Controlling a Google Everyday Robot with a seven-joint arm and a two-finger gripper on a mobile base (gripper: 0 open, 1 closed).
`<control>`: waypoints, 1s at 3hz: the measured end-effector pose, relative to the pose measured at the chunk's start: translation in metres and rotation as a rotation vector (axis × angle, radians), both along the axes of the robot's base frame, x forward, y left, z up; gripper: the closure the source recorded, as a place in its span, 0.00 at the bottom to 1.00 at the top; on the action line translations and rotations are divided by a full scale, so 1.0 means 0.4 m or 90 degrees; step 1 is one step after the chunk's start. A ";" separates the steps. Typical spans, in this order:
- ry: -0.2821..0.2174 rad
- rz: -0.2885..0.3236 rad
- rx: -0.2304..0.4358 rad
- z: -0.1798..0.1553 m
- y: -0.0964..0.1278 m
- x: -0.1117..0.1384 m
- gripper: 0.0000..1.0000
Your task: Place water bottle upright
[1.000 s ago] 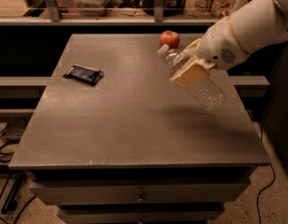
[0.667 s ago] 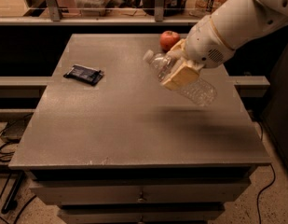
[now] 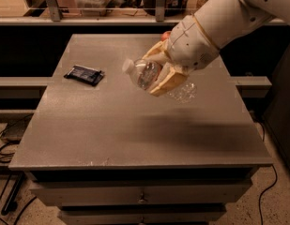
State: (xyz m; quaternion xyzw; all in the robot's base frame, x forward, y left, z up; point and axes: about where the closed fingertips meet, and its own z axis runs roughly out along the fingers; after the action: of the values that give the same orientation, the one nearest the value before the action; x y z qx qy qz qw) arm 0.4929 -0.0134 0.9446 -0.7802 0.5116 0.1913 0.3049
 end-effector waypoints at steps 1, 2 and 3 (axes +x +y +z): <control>-0.007 0.053 0.068 0.025 0.020 -0.027 1.00; -0.001 0.054 0.159 0.055 0.027 -0.039 1.00; 0.014 0.017 0.237 0.087 0.018 -0.036 1.00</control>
Offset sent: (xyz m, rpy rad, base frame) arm -0.0183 0.0036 0.0450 0.4614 0.0103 0.0609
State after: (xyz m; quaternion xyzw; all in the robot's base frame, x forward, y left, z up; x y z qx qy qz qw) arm 0.4785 -0.0062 0.9794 -0.7149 0.4603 0.2953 0.4356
